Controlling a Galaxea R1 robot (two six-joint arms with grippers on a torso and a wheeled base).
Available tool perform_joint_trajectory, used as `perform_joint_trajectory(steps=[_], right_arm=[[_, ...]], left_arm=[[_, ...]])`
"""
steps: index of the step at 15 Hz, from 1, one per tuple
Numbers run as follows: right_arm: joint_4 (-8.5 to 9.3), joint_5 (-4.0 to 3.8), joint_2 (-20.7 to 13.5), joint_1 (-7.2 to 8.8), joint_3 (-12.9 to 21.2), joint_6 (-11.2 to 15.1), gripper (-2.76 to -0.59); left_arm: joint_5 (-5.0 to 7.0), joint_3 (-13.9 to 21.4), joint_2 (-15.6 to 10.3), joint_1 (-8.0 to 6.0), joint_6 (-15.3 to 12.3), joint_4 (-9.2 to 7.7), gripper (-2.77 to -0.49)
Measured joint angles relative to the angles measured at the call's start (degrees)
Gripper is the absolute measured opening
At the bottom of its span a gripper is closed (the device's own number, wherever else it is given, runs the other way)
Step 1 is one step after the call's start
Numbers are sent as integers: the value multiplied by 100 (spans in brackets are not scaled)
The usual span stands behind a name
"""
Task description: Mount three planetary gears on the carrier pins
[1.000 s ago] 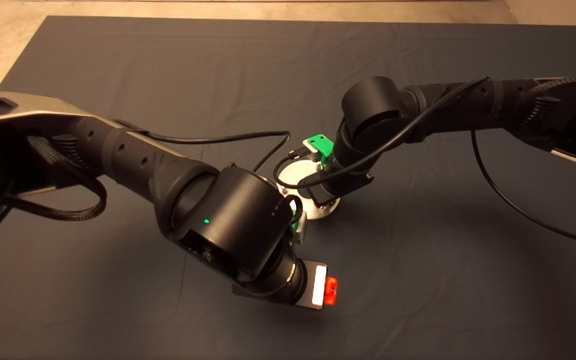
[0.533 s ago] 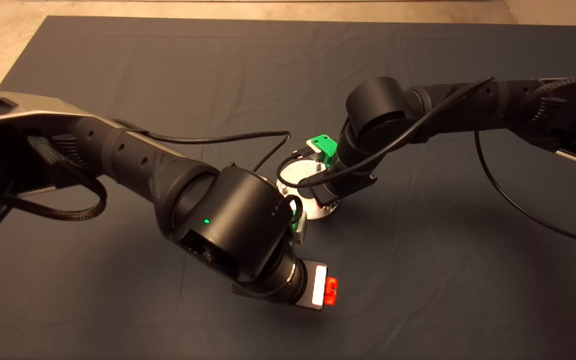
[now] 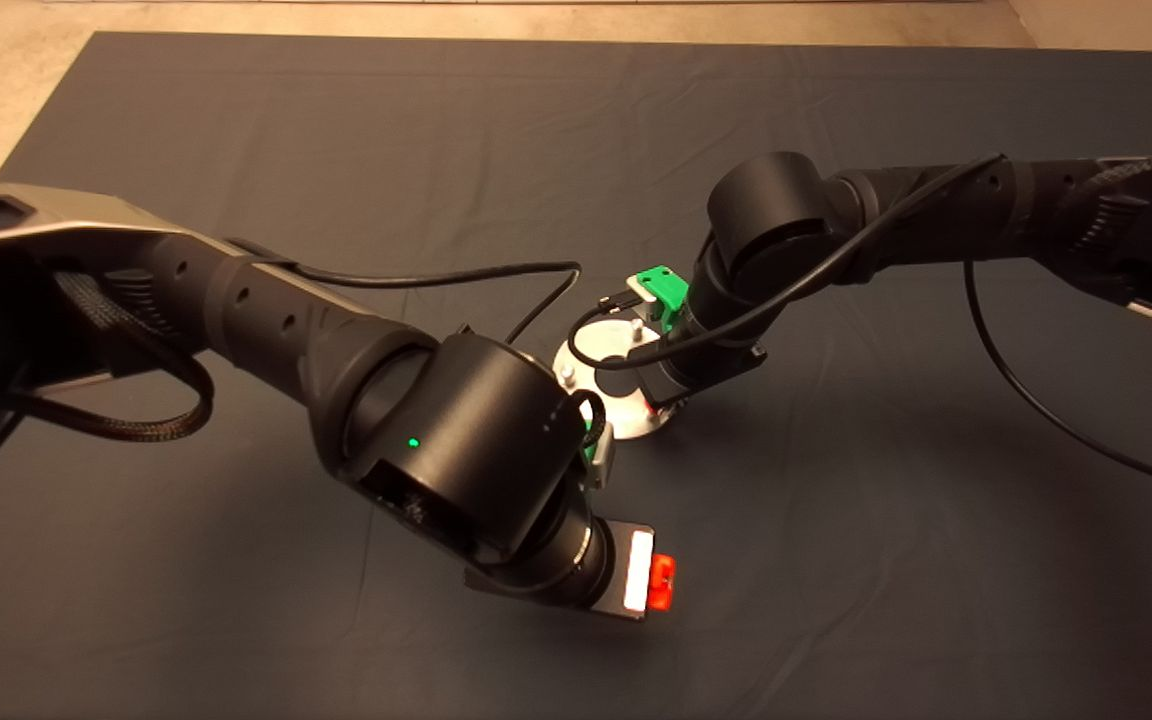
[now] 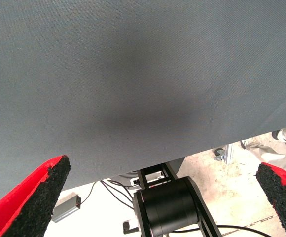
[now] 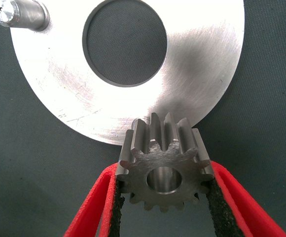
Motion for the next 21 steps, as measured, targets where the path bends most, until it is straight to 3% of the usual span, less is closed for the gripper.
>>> perform_joint_trajectory(steps=[9, 21], right_arm=[[-2, 0, 3, -112, 105, 16, -231], [-68, 0, 0, -121, 122, 20, -231]], left_arm=[[0, 0, 0, 0, 0, 0, -51], [0, 0, 2, 0, -2, 0, -51]])
